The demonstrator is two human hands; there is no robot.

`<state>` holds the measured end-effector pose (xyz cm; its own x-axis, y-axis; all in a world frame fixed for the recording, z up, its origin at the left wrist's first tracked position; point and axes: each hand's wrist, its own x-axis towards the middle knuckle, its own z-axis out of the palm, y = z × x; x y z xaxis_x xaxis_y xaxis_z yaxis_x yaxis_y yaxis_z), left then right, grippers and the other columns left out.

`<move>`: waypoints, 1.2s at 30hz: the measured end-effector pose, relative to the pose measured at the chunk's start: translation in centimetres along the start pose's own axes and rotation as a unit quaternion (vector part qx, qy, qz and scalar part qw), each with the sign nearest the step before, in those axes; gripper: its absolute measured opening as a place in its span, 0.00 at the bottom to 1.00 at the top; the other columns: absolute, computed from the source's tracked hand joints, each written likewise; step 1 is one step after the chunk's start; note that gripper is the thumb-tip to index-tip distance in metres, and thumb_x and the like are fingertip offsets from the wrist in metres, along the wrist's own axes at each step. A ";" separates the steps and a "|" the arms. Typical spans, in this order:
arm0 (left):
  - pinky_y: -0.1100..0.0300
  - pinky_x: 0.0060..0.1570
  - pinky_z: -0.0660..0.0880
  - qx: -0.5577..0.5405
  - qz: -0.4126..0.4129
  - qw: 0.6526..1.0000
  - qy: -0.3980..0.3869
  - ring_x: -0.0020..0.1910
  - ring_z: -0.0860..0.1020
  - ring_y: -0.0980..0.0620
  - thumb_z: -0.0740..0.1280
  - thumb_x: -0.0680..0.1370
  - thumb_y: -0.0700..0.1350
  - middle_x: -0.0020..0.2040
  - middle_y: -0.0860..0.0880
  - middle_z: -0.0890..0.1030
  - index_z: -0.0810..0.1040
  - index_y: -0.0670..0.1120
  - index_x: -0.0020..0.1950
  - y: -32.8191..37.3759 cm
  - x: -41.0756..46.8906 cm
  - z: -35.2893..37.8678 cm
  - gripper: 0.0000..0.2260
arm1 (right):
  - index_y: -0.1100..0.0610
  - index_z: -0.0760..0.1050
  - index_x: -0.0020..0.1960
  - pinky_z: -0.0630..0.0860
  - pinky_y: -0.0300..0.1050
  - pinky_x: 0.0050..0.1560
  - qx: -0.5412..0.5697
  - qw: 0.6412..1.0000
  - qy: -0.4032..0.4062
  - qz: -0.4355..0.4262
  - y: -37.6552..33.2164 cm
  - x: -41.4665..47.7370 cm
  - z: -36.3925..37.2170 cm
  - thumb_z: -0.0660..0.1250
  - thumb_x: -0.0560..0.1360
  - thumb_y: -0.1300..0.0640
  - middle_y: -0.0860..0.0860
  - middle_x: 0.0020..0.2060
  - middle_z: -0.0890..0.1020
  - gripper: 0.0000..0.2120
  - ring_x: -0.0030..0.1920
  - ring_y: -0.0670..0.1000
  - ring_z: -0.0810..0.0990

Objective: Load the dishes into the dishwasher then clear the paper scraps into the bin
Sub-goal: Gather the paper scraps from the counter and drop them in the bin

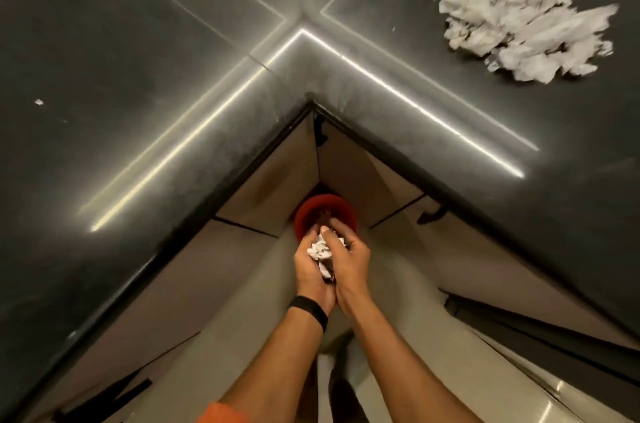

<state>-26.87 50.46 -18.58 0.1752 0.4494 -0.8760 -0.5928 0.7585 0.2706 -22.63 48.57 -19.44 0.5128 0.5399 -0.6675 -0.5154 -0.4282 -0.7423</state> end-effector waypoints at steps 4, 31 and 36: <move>0.52 0.55 0.78 0.016 0.012 0.998 0.052 0.53 0.80 0.43 0.56 0.85 0.49 0.55 0.40 0.82 0.79 0.41 0.61 -1.9 11.3 -2.9 0.17 | 0.55 0.82 0.55 0.84 0.51 0.52 -0.037 0.998 0.036 0.034 6.7 8.5 0.1 0.70 0.78 0.55 0.54 0.49 0.86 0.08 0.49 0.53 0.86; 0.56 0.48 0.75 0.133 0.038 0.990 0.022 0.51 0.78 0.46 0.57 0.83 0.59 0.63 0.40 0.77 0.70 0.42 0.75 1.3 14.6 -2.1 0.27 | 0.51 0.83 0.48 0.79 0.46 0.50 0.069 0.992 0.008 0.104 6.2 10.4 -1.0 0.66 0.79 0.58 0.47 0.40 0.87 0.08 0.45 0.47 0.85; 0.47 0.60 0.68 0.061 0.010 0.997 0.042 0.66 0.72 0.40 0.48 0.85 0.60 0.65 0.46 0.74 0.64 0.50 0.78 1.1 11.5 -0.7 0.25 | 0.58 0.80 0.57 0.78 0.45 0.49 0.082 0.989 0.049 0.116 5.6 8.7 -2.7 0.58 0.83 0.62 0.56 0.53 0.83 0.12 0.47 0.51 0.82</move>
<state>-26.06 56.15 -28.63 0.0949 0.4289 -0.8983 -0.4947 0.8034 0.3313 -19.15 48.92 -29.56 0.4270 0.3652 -0.8272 -0.7275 -0.4047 -0.5541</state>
